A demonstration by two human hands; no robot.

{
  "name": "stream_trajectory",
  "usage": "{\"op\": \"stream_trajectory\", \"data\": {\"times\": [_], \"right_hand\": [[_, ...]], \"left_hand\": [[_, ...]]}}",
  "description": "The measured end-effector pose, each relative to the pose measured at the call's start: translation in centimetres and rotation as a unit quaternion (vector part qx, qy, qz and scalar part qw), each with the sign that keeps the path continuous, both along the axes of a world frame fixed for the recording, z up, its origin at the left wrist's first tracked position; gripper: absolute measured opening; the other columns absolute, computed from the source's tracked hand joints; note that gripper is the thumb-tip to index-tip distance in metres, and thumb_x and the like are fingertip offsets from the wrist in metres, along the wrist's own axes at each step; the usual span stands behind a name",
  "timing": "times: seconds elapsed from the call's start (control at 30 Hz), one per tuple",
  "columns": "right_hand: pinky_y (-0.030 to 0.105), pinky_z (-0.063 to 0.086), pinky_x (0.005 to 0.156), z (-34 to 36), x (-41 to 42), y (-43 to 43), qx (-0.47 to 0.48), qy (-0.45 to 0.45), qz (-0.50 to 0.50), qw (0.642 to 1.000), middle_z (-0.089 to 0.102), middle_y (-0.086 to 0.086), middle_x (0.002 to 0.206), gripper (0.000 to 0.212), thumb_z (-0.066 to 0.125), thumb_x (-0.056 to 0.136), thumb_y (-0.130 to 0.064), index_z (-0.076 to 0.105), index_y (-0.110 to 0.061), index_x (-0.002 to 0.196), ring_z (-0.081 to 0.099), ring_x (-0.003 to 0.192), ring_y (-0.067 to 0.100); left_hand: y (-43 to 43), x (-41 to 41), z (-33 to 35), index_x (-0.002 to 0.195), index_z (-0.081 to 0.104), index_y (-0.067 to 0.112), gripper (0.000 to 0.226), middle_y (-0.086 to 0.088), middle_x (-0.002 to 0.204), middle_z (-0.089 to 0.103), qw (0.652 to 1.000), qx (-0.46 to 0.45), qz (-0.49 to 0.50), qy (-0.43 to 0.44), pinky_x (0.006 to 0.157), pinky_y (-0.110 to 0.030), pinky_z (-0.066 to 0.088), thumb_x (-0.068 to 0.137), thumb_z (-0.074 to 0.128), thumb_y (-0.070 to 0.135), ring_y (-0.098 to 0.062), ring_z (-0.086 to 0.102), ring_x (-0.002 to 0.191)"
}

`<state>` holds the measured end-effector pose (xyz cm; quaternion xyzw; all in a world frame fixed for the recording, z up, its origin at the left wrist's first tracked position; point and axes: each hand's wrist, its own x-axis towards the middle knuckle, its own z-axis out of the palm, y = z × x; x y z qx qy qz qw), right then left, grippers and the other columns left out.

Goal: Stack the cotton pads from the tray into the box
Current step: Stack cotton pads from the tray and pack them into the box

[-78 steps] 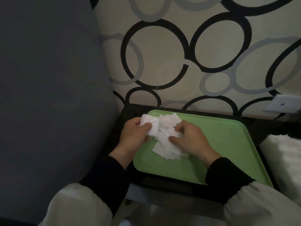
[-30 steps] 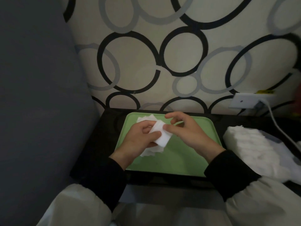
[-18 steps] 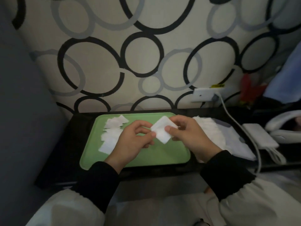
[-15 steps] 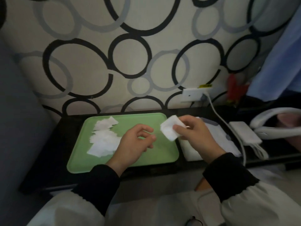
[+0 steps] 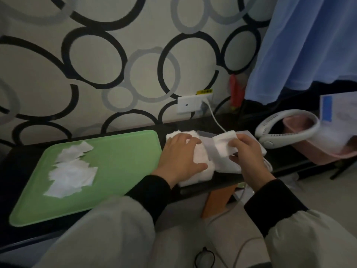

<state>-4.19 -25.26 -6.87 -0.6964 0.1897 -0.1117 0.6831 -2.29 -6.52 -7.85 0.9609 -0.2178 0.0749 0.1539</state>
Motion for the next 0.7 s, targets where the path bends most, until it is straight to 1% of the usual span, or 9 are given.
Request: {"op": "stream_trajectory", "data": {"times": [0.07, 0.13, 0.27, 0.4, 0.47, 0.53, 0.6, 0.63, 0.7], "right_hand": [[0.038, 0.05, 0.079, 0.1, 0.3, -0.1, -0.008, -0.003, 0.016, 1.0, 0.063, 0.001, 0.089, 0.015, 0.056, 0.089, -0.009, 0.067, -0.008, 0.098, 0.058, 0.088, 0.018], [0.037, 0.049, 0.076, 0.2, 0.7, -0.2, -0.012, -0.009, 0.04, 0.999, 0.064, 0.002, 0.089, 0.011, 0.056, 0.089, -0.009, 0.066, -0.013, 0.09, 0.059, 0.087, 0.018], [0.036, 0.048, 0.074, 0.8, 1.8, 0.0, -0.01, -0.028, 0.062, 0.998, 0.065, 0.001, 0.087, 0.013, 0.057, 0.089, -0.007, 0.066, -0.016, 0.09, 0.061, 0.086, 0.018], [0.037, 0.048, 0.074, 1.4, 2.5, 0.6, 0.007, -0.054, 0.082, 0.995, 0.068, 0.001, 0.087, 0.014, 0.057, 0.088, -0.006, 0.067, -0.017, 0.089, 0.063, 0.089, 0.02], [0.038, 0.049, 0.075, 1.7, 2.5, 0.9, -0.003, -0.062, 0.094, 0.994, 0.068, -0.001, 0.086, 0.014, 0.057, 0.088, -0.005, 0.068, -0.014, 0.091, 0.064, 0.088, 0.018], [0.041, 0.052, 0.078, 2.0, 2.5, 1.1, -0.024, -0.072, 0.118, 0.99, 0.069, -0.001, 0.088, 0.014, 0.057, 0.088, -0.005, 0.067, -0.01, 0.095, 0.065, 0.091, 0.02], [0.045, 0.055, 0.083, 2.3, 2.3, 0.9, -0.052, -0.079, 0.147, 0.985, 0.069, 0.001, 0.091, 0.015, 0.056, 0.088, -0.003, 0.067, -0.008, 0.097, 0.066, 0.097, 0.025], [0.046, 0.055, 0.084, 2.5, 2.1, 0.7, -0.069, -0.082, 0.159, 0.981, 0.069, 0.004, 0.092, 0.015, 0.055, 0.088, -0.002, 0.067, -0.007, 0.097, 0.066, 0.098, 0.027], [0.044, 0.055, 0.082, 2.7, 1.9, 0.2, -0.105, -0.087, 0.183, 0.974, 0.068, 0.011, 0.095, 0.015, 0.054, 0.089, 0.0, 0.066, -0.004, 0.098, 0.066, 0.095, 0.027]], "left_hand": [[-0.2, 1.7, 0.1, 0.153, 0.026, 0.035, 0.098, -0.003, 0.162, 0.021, 0.996, 0.048, -0.006, 0.069, 0.123, -0.049, 0.009, 0.072, 0.071, 0.068, -0.03, 0.01, 0.151], [-0.4, 3.1, 0.2, 0.157, 0.012, 0.035, 0.111, -0.002, 0.166, 0.004, 0.989, 0.096, -0.019, 0.113, 0.123, -0.053, -0.001, 0.069, 0.074, 0.066, -0.031, -0.006, 0.153], [-1.5, 4.6, 0.3, 0.158, -0.003, 0.028, 0.127, -0.007, 0.167, -0.01, 0.975, 0.158, -0.052, 0.148, 0.122, -0.056, -0.006, 0.066, 0.076, 0.065, -0.032, -0.018, 0.152], [-2.8, 5.2, 0.6, 0.156, -0.013, 0.025, 0.145, -0.013, 0.165, -0.019, 0.957, 0.196, -0.028, 0.211, 0.121, -0.06, -0.008, 0.055, 0.08, 0.073, -0.037, -0.024, 0.149], [-3.5, 5.2, 0.6, 0.157, -0.01, 0.022, 0.142, -0.016, 0.165, -0.014, 0.95, 0.219, -0.022, 0.221, 0.12, -0.059, -0.009, 0.057, 0.079, 0.071, -0.039, -0.019, 0.15], [-4.0, 5.2, 0.7, 0.157, 0.006, 0.02, 0.127, -0.017, 0.163, 0.007, 0.951, 0.234, -0.026, 0.202, 0.121, -0.056, -0.005, 0.062, 0.075, 0.068, -0.039, 0.0, 0.151], [-4.1, 5.3, 0.8, 0.154, 0.025, 0.021, 0.109, -0.014, 0.155, 0.029, 0.96, 0.219, -0.033, 0.173, 0.121, -0.055, 0.002, 0.066, 0.074, 0.063, -0.034, 0.02, 0.145], [-4.0, 5.3, 0.9, 0.152, 0.03, 0.023, 0.103, -0.011, 0.151, 0.035, 0.964, 0.206, -0.034, 0.165, 0.121, -0.055, 0.003, 0.067, 0.074, 0.061, -0.032, 0.026, 0.142], [-3.9, 5.2, 1.2, 0.153, 0.029, 0.023, 0.102, -0.012, 0.15, 0.034, 0.965, 0.204, -0.029, 0.164, 0.122, -0.055, 0.001, 0.068, 0.073, 0.06, -0.032, 0.025, 0.143]]}}
